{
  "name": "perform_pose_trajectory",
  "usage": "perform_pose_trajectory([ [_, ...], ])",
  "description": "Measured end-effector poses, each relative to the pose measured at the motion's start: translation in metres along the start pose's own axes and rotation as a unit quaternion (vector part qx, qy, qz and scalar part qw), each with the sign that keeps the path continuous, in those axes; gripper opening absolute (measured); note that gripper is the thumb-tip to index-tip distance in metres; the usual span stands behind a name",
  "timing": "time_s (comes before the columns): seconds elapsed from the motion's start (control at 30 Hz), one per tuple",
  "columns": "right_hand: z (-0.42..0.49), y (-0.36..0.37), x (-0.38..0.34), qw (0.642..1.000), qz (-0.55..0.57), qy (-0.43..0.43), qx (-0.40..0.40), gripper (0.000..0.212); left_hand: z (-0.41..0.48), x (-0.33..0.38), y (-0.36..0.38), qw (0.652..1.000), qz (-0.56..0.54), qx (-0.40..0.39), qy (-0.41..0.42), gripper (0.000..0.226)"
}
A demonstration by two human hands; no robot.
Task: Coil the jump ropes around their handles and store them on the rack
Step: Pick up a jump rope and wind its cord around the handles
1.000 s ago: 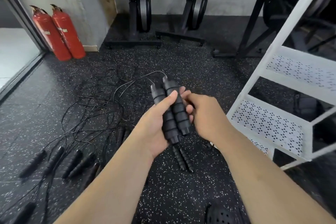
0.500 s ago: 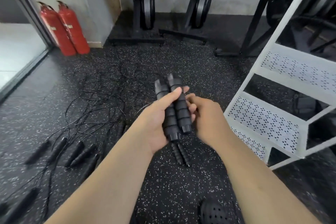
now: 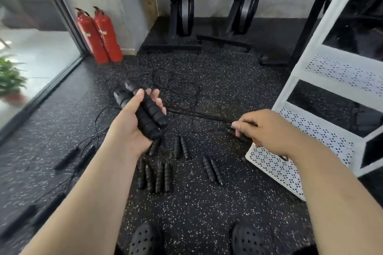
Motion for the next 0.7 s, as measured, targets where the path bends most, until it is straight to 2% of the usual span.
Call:
perform_pose_trajectory([
  [0.13, -0.007, -0.007, 0.004, 0.992, -0.022, 0.039, 0.114, 0.038, -0.004, -0.020, -0.009, 0.982, 0.147, -0.002, -0.116, 0.033],
  [0.2, -0.008, -0.010, 0.008, 0.988, -0.014, 0.066, 0.140, 0.038, -0.008, -0.025, -0.012, 0.952, 0.243, -0.028, -0.183, 0.036],
  [0.27, -0.007, -0.012, 0.013, 0.980, -0.043, 0.095, 0.167, 0.038, -0.014, -0.026, -0.013, 0.907, 0.350, -0.067, -0.225, 0.035],
  [0.33, -0.005, -0.013, 0.014, 0.971, -0.091, 0.108, 0.193, 0.038, -0.019, -0.023, -0.016, 0.856, 0.451, -0.103, -0.231, 0.034],
  [0.4, -0.001, -0.008, 0.007, 0.977, -0.105, 0.090, 0.164, 0.036, -0.021, -0.019, -0.018, 0.831, 0.511, -0.113, -0.188, 0.031],
  [0.5, 0.007, 0.014, -0.004, 0.989, -0.120, 0.079, 0.022, 0.028, -0.021, -0.014, -0.018, 0.831, 0.527, -0.122, -0.131, 0.026],
  [0.6, 0.013, 0.045, -0.008, 0.971, -0.203, 0.079, -0.095, 0.030, -0.019, -0.011, -0.015, 0.847, 0.499, -0.138, -0.119, 0.026],
  [0.67, 0.018, 0.057, -0.013, 0.969, -0.226, 0.054, -0.080, 0.045, -0.019, -0.013, -0.010, 0.865, 0.462, -0.157, -0.121, 0.026],
  [0.7, 0.019, 0.060, -0.019, 0.979, -0.196, 0.027, -0.046, 0.048, -0.019, -0.015, -0.008, 0.874, 0.437, -0.170, -0.124, 0.028],
])
Point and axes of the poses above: each hand's wrist, its own z-axis towards the middle knuckle, its own y-axis out of the palm, x = y × z, the point moved 2 cm from there along z, towards the middle knuckle, and after that the axes turned 9 degrees about -x, right-handed, at the moved point
